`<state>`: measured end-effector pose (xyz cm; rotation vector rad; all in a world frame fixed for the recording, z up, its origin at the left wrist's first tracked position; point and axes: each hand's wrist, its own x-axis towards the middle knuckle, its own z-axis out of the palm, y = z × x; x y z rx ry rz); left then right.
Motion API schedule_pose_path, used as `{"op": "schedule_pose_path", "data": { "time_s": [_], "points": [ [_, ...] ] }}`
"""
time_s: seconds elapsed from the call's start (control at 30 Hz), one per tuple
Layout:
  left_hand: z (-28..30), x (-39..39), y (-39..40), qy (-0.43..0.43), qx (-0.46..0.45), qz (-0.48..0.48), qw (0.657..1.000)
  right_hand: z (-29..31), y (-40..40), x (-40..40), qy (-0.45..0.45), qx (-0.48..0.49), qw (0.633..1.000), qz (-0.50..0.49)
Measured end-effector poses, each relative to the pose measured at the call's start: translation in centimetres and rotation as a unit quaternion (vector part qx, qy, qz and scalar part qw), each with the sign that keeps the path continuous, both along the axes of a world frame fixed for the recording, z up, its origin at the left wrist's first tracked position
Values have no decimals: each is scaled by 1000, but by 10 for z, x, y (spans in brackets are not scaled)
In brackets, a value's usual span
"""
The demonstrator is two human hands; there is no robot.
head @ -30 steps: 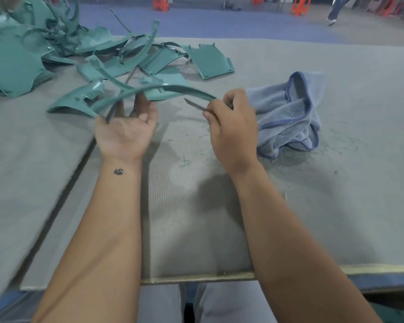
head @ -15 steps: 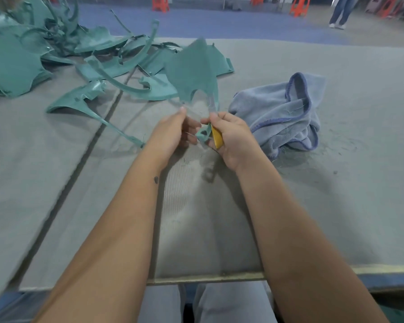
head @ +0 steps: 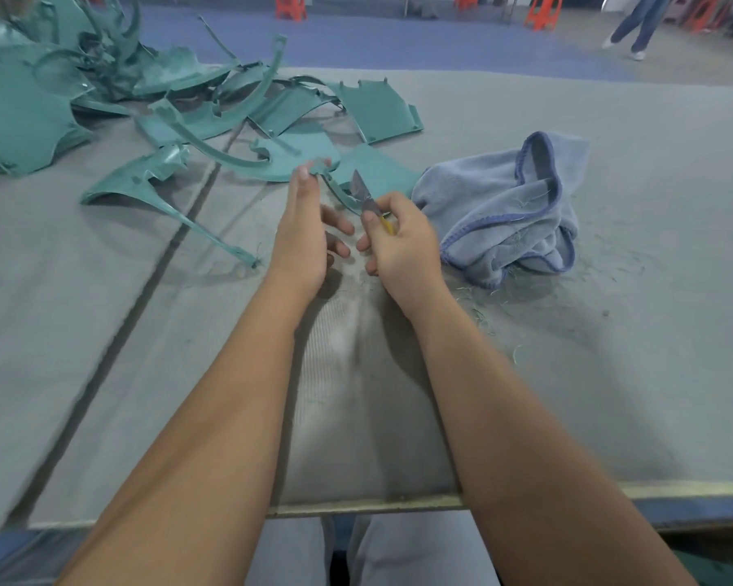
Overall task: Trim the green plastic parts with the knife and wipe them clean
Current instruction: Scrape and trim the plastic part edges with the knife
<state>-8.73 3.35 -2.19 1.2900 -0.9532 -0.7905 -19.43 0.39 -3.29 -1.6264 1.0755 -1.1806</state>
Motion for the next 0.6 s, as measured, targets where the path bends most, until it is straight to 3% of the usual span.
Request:
{"op": "schedule_pose_path", "data": {
  "time_s": [0.1, 0.33, 0.43, 0.53, 0.6],
  "points": [
    [3, 2, -1, -5, -9, -5, 1000, -2, -3, -2, 8, -4, 999, -31],
    [7, 4, 7, 35, 102, -106, 989, 2, -8, -3, -50, 56, 993, -95],
    [6, 7, 12, -12, 135, -161, 978, 4, -8, -4, -80, 86, 989, -86],
    [8, 13, 10, -156, 152, -172, 961, 5, -8, -4, -115, 98, 985, -83],
    [7, 14, 7, -208, 183, -173, 945, 6, -9, -4, -142, 100, 982, -76]
  ]
}}
